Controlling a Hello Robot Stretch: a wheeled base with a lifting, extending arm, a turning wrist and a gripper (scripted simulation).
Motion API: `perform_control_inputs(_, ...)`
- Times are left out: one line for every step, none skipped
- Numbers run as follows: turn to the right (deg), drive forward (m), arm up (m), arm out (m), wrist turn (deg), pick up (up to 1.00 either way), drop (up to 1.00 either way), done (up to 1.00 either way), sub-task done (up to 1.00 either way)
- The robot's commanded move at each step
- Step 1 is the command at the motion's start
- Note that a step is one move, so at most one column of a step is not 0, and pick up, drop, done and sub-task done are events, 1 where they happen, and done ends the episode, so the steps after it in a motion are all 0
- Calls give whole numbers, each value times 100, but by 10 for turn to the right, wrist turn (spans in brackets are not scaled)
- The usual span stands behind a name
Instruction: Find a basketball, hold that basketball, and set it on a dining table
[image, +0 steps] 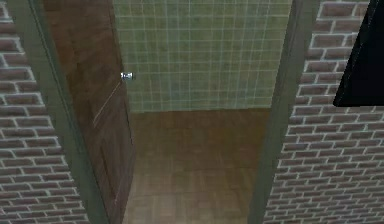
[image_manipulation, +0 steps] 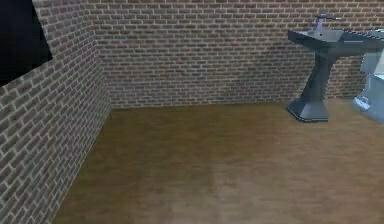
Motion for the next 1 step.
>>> perform_control_inputs(0, 100, 0, 0, 0, 0, 0, 0, 0)
